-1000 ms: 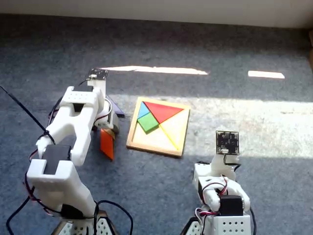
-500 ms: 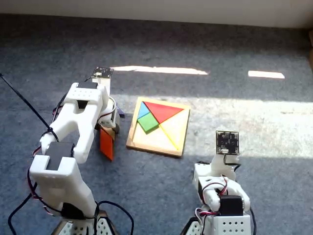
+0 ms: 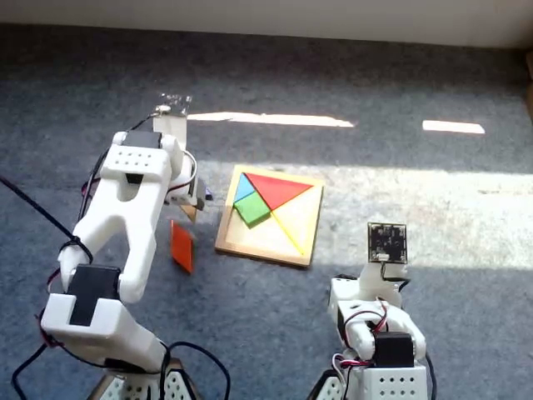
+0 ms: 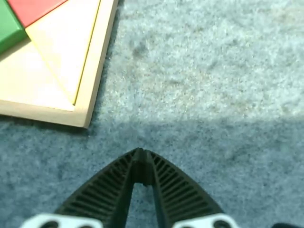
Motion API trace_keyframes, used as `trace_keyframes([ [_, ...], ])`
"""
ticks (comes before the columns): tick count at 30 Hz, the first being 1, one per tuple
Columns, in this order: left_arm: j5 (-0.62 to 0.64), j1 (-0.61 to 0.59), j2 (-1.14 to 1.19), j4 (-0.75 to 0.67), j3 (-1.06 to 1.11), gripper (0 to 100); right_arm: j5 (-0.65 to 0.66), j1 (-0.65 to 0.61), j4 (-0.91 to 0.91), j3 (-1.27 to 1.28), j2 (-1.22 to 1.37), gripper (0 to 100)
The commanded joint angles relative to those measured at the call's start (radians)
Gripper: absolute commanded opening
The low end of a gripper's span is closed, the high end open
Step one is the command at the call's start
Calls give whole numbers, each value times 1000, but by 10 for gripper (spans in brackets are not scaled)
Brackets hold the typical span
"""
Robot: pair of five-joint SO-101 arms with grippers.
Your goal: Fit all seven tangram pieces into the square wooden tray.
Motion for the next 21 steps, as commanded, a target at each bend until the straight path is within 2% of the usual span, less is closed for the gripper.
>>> trace_keyframes([
  [1,11,76,-54,40,-27,165,3,12,-22,125,-12,5],
  [3,25,124,-54,57,-27,165,3,12,-22,125,-12,5],
  [8,207,236,-53,58,-28,163,3,12,-22,125,-12,5],
  [13,336,331,-53,55,-47,165,3,12,-22,125,-12,5],
  [17,445,369,-53,29,-58,165,3,12,-22,125,-12,5],
  [21,473,384,-51,-46,-27,162,3,12,-22,125,-12,5],
])
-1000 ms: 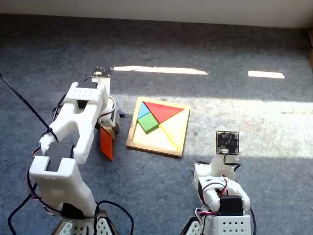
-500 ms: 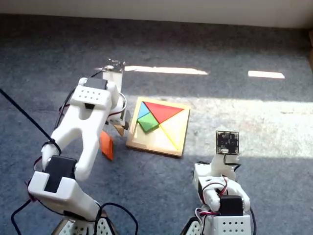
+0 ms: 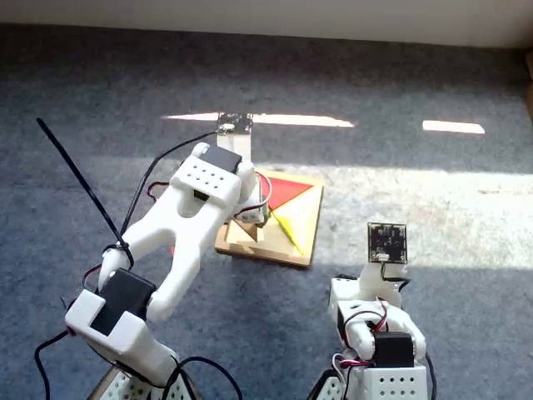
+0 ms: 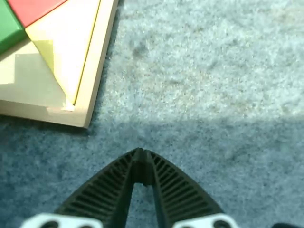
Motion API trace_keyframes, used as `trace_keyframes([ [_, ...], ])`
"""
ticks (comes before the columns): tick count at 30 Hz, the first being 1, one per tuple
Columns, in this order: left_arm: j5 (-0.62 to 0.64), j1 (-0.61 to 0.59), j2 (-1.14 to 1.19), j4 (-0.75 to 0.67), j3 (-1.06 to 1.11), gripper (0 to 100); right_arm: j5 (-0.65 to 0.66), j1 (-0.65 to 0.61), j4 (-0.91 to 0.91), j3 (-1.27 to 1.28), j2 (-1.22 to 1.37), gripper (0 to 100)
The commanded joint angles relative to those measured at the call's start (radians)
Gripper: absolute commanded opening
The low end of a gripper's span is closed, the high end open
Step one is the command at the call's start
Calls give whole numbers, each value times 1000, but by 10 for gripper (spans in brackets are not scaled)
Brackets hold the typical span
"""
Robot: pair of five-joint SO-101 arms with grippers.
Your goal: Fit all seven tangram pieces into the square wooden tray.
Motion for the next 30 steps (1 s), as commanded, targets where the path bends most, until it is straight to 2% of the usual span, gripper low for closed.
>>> trace_keyframes([
  [1,25,30,-48,-89,-7,162,3,12,-22,125,-12,5],
  [7,28,30,-48,-273,124,160,3,12,-21,125,-12,5],
  [12,115,51,-50,-287,156,160,3,12,-21,125,-12,5],
  [15,207,62,-50,-287,156,161,3,12,-21,125,-12,5],
  [20,450,68,-50,-290,150,164,3,12,-21,125,-12,5],
  [22,496,68,-48,-310,157,165,3,12,-21,125,-12,5],
  [27,512,67,-48,-374,188,167,3,12,-21,125,-12,5],
  [30,514,67,-48,-377,188,223,3,12,-21,125,-12,5],
])
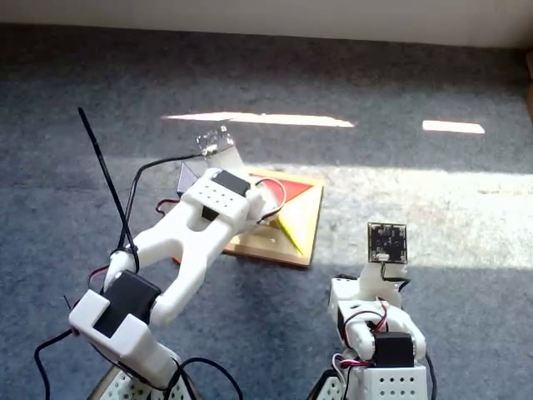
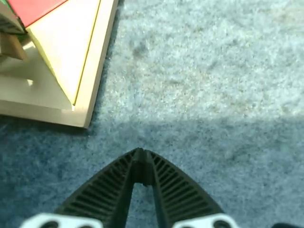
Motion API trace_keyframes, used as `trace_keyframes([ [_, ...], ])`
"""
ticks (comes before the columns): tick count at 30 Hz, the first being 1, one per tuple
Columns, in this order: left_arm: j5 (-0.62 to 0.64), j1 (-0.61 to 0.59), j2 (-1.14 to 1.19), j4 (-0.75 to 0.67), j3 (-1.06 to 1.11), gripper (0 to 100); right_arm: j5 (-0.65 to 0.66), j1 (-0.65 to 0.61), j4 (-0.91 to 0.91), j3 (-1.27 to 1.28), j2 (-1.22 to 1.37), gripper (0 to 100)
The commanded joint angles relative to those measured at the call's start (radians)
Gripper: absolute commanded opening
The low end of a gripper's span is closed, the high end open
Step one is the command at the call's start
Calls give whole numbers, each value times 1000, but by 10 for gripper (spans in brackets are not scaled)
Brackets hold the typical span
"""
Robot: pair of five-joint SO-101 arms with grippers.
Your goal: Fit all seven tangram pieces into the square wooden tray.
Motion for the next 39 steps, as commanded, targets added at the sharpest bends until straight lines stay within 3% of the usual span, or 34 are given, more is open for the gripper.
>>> trace_keyframes([
  [1,17,16,-48,-20,-7,257,3,12,-21,125,-12,5],
  [4,37,16,-48,-18,-7,336,3,12,-21,125,-12,5],
  [8,37,16,-51,-18,-7,340,3,12,-21,125,-12,5],
  [15,34,18,-61,21,-16,233,3,12,-21,125,-12,5],
  [21,29,18,-62,68,-18,11,3,12,-21,125,-12,5],
  [25,-41,18,-62,68,-31,23,3,12,-21,125,-12,5],
  [34,-52,21,-70,69,-39,5,3,12,-21,125,-12,5],
  [39,-54,101,-183,157,-31,5,3,12,-21,125,-12,5],
])
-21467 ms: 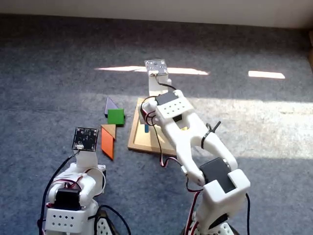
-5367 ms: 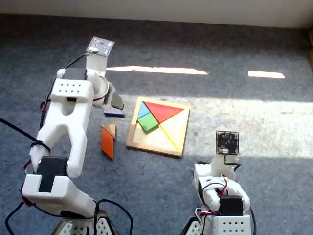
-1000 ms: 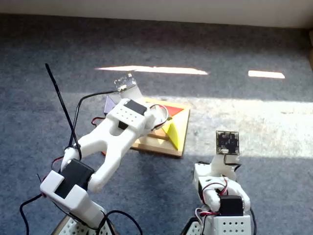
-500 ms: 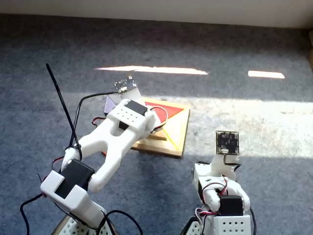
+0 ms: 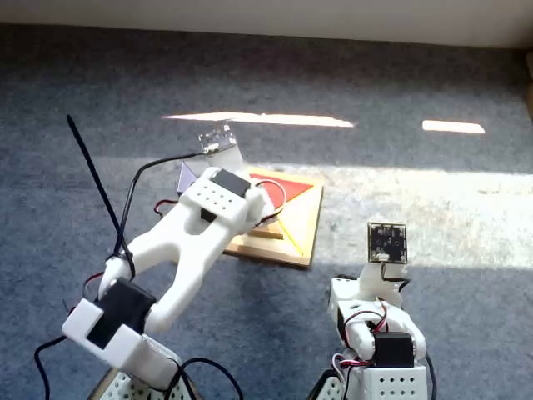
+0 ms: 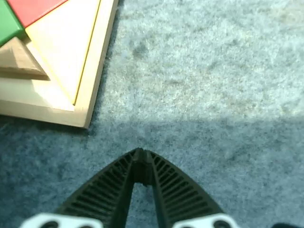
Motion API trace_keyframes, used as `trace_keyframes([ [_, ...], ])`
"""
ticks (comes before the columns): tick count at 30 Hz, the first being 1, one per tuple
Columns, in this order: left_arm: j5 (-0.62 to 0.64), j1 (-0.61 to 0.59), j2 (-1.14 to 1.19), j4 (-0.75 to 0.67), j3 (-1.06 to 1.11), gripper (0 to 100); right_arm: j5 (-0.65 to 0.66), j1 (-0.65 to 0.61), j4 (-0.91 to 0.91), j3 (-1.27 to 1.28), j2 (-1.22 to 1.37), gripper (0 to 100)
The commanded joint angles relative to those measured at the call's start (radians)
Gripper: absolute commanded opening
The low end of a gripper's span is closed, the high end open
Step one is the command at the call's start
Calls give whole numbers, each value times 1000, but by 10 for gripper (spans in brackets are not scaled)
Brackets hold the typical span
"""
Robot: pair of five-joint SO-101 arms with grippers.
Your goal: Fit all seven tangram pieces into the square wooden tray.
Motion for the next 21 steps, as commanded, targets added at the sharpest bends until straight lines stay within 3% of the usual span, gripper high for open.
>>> trace_keyframes([
  [1,-14,76,-120,54,-30,5,3,12,-21,125,-12,5],
  [6,-14,61,-101,43,-15,5,3,12,-21,125,-12,5],
  [13,-37,8,94,-107,-18,5,3,12,-21,125,-12,5],
  [21,-51,-16,110,-224,-16,5,3,12,-21,125,-12,5],
])
